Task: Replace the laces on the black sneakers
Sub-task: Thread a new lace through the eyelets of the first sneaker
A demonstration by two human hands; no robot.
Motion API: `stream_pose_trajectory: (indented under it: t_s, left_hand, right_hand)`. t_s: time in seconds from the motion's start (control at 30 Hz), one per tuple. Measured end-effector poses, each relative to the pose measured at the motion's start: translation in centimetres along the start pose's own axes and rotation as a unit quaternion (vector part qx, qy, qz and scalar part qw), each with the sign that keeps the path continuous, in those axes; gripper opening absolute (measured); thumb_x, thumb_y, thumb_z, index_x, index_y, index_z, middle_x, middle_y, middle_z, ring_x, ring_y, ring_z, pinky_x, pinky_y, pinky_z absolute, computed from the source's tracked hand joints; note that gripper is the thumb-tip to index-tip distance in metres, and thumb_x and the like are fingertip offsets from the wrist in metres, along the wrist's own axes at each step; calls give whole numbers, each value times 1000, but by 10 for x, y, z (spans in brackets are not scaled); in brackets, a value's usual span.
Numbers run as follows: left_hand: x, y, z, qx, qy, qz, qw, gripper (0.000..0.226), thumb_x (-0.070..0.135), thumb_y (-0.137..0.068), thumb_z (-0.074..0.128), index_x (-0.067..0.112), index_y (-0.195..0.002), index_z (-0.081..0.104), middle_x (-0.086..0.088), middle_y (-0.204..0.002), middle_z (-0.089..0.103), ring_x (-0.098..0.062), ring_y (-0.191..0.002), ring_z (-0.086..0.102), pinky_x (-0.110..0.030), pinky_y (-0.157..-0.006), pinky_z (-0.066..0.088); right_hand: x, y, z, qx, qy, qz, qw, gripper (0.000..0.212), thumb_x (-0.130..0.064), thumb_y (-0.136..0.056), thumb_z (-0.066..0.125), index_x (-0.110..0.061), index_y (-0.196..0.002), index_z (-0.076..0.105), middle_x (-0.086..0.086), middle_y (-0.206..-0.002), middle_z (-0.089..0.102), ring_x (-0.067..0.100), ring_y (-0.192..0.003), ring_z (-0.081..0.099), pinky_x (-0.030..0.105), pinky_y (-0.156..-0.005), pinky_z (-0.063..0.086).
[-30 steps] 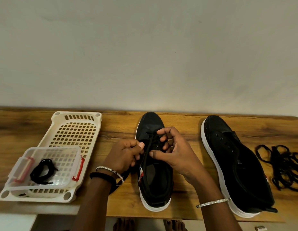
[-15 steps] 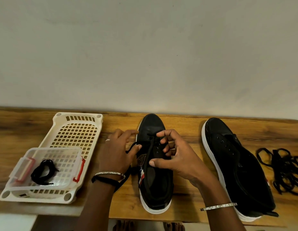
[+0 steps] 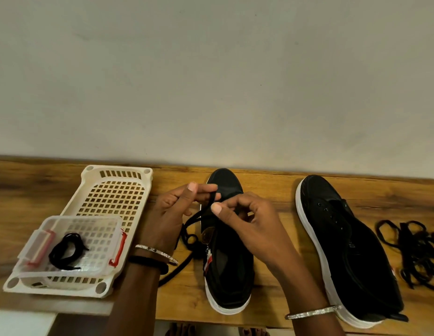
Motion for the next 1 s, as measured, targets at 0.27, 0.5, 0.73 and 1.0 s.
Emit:
stream_pose_trajectory:
  t_s: [0.27, 0.5, 0.73, 1.0]
  left_hand:
    - [-3, 1, 0, -7, -14, 14, 1000, 28, 1, -91, 64, 13, -116, 70, 1, -109, 76, -12, -109, 69, -24, -88, 56]
    - [-18, 1, -20, 162, -192, 7, 968, 9, 23, -82, 78, 29, -84, 71, 12, -72, 73, 1, -69, 69, -11, -62, 50]
    - [-42, 0, -15, 164, -60, -120, 977, 11, 20, -101, 53, 13, -93, 54, -9, -68, 73, -17, -52, 66, -22, -44, 44]
    - [-58, 2, -19, 204, 16, -215, 955, 9, 15, -102, 52, 7, -101, 54, -12, -64, 70, -17, -42, 59, -23, -38, 40]
  right_hand:
    - [-6, 1, 11, 7, -80, 24, 997, 17, -24, -93, 70, -13, -82, 76, 3, -86, 71, 15, -82, 68, 34, -76, 56]
    - [-4, 2, -10, 12, -324, 110, 940, 33, -33, -92, 57, -15, -65, 57, 4, -78, 62, 16, -82, 57, 34, -80, 41]
    - [7, -1, -52, 86, -536, 96, 835, 32, -32, -99, 50, -17, -73, 61, 0, -71, 55, 19, -80, 60, 35, -89, 43]
    - [31, 0, -107, 89, -615, -9, 784, 37, -34, -110, 35, -21, -94, 66, -11, -61, 41, 4, -49, 35, 17, -52, 33]
Point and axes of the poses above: each hand's wrist, its own y-axis away from the middle knuckle, its own z-axis out of the palm, x = y × z, the point moved 5 cm from there along -y, towards the middle knuckle
